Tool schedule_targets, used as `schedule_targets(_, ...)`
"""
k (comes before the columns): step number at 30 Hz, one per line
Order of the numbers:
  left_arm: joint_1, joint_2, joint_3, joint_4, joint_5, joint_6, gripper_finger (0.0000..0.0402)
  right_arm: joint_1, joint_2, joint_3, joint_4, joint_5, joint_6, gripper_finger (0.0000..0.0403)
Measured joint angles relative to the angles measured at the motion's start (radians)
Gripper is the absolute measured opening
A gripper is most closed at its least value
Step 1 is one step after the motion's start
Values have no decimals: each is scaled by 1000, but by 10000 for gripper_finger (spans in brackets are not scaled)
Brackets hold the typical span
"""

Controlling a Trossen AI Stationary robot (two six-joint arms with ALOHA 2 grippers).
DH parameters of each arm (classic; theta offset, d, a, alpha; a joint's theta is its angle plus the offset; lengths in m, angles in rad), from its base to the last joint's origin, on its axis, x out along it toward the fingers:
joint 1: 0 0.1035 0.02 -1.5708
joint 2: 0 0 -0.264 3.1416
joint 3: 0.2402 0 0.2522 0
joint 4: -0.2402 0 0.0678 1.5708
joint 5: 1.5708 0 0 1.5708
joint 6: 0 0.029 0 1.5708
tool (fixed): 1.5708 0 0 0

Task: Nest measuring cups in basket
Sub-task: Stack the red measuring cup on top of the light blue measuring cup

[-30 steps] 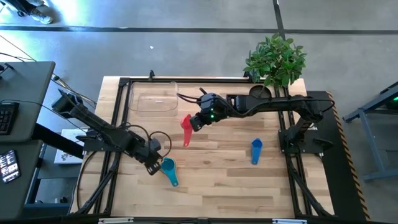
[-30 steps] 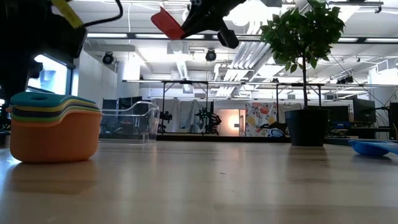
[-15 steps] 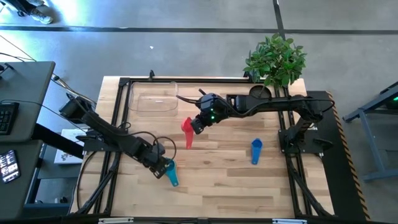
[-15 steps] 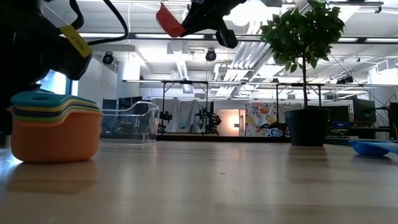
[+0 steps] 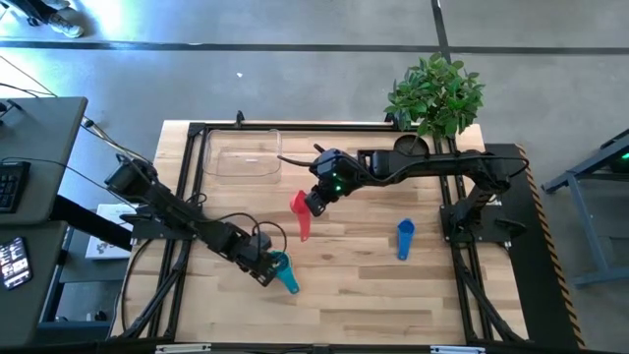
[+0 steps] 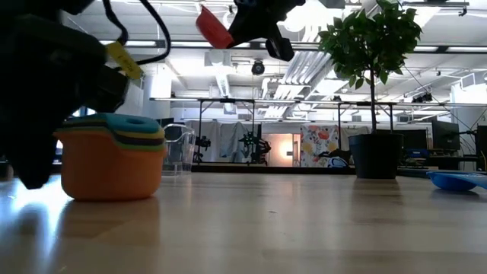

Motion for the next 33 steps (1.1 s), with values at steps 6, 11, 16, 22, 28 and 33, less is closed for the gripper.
schedule_targets(6, 32, 54, 3, 105, 2, 0, 62, 0, 0, 0, -43, -6, -21, 0)
schedule_targets(11, 55, 73, 16, 135, 10, 33, 62, 0, 0, -1, -83, -10, -28, 0)
schedule_targets(16, 70, 68, 49, 147, 11, 95, 62, 0, 0, -1, -116, -14, -27, 0)
schedule_targets(22, 68, 24, 77, 52, 50, 155, 62, 3, 0, -1, -120, -26, 4, 0)
schedule_targets(28, 68, -48, 85, -106, 13, 207, 62, 17, -1, -1, -117, -70, 36, 0)
schedule_targets(33, 68, -149, 85, -205, -38, 257, 62, 43, 1, -1, -59, -92, 67, 0)
